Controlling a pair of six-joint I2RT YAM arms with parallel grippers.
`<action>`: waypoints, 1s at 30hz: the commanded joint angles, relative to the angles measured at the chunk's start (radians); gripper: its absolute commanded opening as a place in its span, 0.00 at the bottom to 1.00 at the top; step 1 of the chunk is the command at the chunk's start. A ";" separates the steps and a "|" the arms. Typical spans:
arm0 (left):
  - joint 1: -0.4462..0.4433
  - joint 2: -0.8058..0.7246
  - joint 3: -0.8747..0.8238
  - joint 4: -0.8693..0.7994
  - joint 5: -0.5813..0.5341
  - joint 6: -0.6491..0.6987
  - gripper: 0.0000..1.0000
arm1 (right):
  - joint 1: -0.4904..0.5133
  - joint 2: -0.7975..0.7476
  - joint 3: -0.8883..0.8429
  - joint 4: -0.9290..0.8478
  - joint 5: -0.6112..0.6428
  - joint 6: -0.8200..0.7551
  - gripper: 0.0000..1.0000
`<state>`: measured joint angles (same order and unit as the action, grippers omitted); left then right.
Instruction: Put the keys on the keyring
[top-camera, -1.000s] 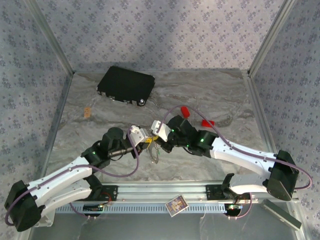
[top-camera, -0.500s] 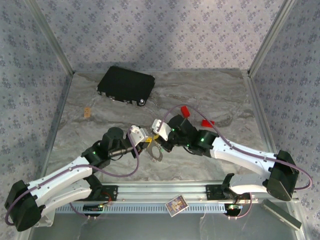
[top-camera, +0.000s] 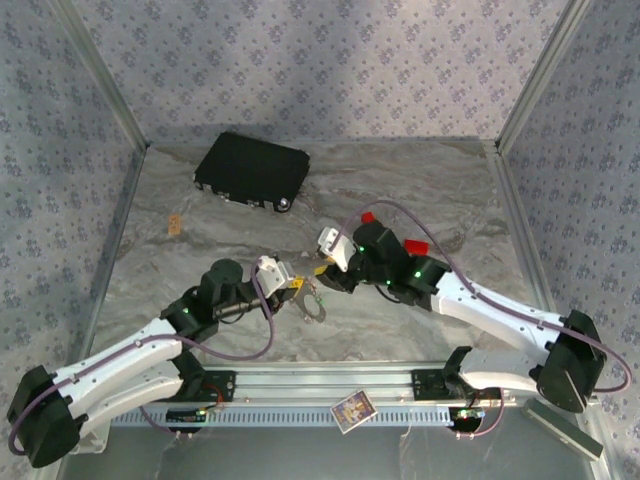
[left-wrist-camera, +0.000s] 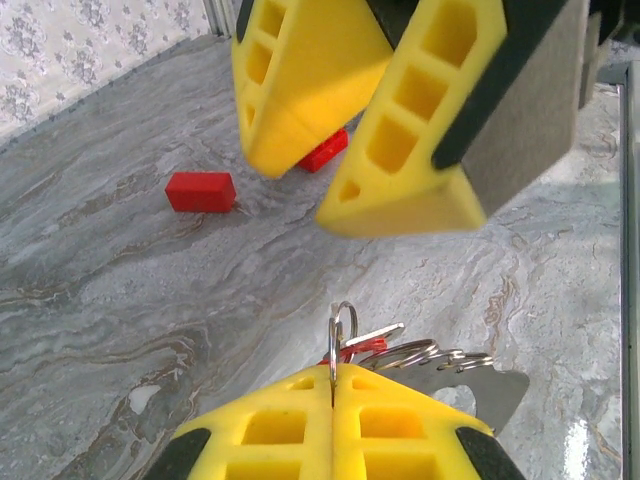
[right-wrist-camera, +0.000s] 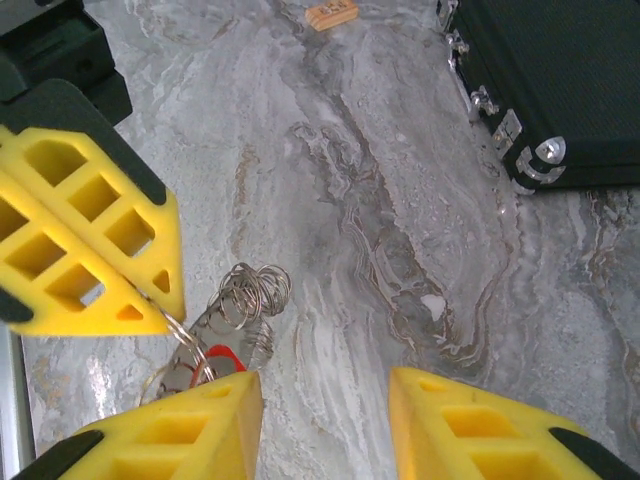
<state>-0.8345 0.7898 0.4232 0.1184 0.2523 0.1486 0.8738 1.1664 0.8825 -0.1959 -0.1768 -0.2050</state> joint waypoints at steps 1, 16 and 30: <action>-0.009 -0.028 -0.023 0.087 0.040 0.029 0.00 | -0.036 -0.035 -0.043 0.031 -0.159 -0.097 0.40; -0.009 -0.056 -0.080 0.173 0.106 0.059 0.00 | -0.069 0.059 0.000 0.002 -0.436 -0.255 0.29; -0.009 -0.063 -0.077 0.164 0.105 0.064 0.00 | -0.053 0.087 0.009 -0.003 -0.423 -0.250 0.14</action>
<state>-0.8345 0.7460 0.3408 0.2363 0.3294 0.1978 0.8143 1.2400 0.8570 -0.1772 -0.5842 -0.4431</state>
